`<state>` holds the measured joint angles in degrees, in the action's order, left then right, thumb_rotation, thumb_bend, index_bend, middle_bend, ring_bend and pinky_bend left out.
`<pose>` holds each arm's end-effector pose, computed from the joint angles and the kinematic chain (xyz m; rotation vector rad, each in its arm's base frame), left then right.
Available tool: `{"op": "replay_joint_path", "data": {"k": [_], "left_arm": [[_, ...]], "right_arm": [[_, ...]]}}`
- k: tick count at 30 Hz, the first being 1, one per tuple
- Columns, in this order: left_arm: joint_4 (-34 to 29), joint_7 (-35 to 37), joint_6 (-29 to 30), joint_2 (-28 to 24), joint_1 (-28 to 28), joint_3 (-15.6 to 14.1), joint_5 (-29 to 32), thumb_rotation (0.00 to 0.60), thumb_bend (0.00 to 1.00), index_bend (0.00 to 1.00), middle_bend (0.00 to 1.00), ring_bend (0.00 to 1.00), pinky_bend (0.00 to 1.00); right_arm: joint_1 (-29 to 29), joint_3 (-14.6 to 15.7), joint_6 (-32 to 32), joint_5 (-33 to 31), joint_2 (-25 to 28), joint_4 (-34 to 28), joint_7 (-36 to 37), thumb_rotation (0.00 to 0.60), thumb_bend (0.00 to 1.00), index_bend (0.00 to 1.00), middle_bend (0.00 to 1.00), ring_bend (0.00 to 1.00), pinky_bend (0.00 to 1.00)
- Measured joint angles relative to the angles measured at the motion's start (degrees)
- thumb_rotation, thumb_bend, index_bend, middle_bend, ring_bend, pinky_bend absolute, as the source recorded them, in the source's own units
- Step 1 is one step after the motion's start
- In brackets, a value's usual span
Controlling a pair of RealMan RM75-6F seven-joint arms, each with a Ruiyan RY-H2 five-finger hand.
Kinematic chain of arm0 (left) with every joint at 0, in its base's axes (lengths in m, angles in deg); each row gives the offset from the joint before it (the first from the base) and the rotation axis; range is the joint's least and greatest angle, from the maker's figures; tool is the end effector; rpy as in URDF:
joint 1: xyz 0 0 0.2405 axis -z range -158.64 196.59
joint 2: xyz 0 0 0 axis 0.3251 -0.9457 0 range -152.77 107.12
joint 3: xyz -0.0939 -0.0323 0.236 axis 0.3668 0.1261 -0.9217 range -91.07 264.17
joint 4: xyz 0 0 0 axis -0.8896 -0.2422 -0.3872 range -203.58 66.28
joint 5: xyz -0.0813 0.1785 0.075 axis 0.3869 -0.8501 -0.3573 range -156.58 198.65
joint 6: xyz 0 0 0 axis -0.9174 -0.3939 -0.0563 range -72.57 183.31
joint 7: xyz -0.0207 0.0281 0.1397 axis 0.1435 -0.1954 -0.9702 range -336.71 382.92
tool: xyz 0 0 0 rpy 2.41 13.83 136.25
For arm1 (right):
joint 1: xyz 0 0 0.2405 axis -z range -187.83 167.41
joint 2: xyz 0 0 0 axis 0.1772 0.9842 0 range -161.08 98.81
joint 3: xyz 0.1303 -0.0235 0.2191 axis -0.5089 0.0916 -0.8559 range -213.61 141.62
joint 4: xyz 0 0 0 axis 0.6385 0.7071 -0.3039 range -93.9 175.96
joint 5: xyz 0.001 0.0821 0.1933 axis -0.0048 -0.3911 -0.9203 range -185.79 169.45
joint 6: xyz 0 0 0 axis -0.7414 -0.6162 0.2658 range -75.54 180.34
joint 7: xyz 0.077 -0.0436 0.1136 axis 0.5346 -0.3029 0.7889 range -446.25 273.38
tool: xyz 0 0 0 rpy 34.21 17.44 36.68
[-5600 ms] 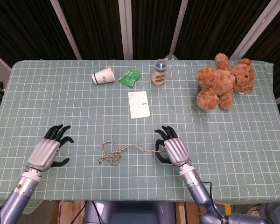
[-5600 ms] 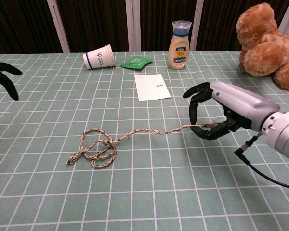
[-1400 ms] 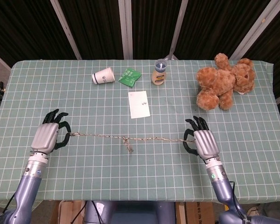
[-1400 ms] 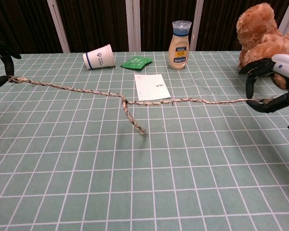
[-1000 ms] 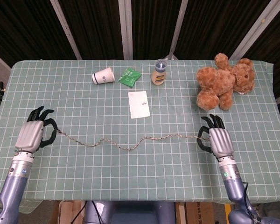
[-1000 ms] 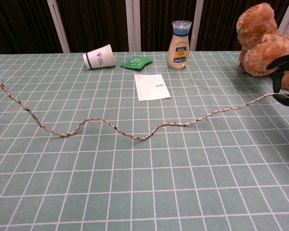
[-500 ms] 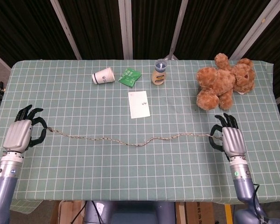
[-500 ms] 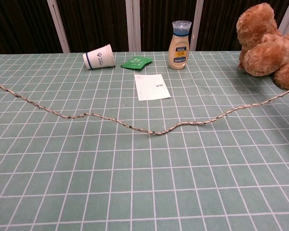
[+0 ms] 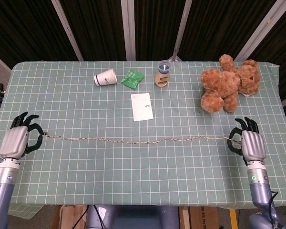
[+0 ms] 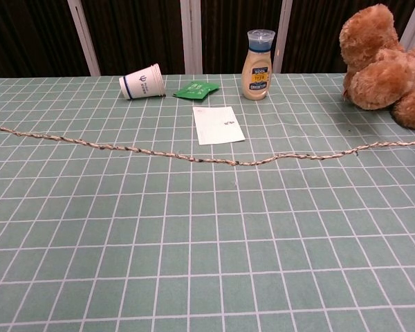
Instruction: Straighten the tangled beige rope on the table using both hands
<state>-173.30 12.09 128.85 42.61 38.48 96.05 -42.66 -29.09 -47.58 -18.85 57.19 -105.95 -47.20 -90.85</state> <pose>-0.2526 0.2642 0.1321 -1.3388 -1.0899 -0.9114 -0.2927 -0.2825 0.1081 1.2678 -1.0874 0.9250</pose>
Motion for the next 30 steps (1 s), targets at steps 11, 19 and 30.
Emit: {"op": "replay_joint_path", "data": {"k": [11, 19, 30], "left_arm": [[3.8, -0.6, -1.0, 3.8, -0.2, -1.7, -0.2, 0.600, 0.61, 0.59, 0.17, 0.00, 0.00], [6.4, -2.8, -2.4, 7.5, 0.3, -2.7, 0.5, 0.600, 0.61, 0.59, 0.17, 0.00, 0.00], [9.0, -7.2, -3.5, 11.9, 1.3, -3.8, 1.3, 0.600, 0.61, 0.58, 0.16, 0.00, 0.00]], "right_arm": [[1.0, 0.9, 1.2, -0.5, -0.6, 3.4, 1.1, 0.600, 0.45, 0.64, 0.20, 0.00, 0.00], [1.3, 1.5, 2.6, -1.3, -1.5, 6.1, 0.5, 0.600, 0.45, 0.64, 0.20, 0.00, 0.00], [1.2, 1.7, 4.3, -2.6, -2.3, 7.7, -0.9, 0.600, 0.45, 0.62, 0.20, 0.00, 0.00]]}}
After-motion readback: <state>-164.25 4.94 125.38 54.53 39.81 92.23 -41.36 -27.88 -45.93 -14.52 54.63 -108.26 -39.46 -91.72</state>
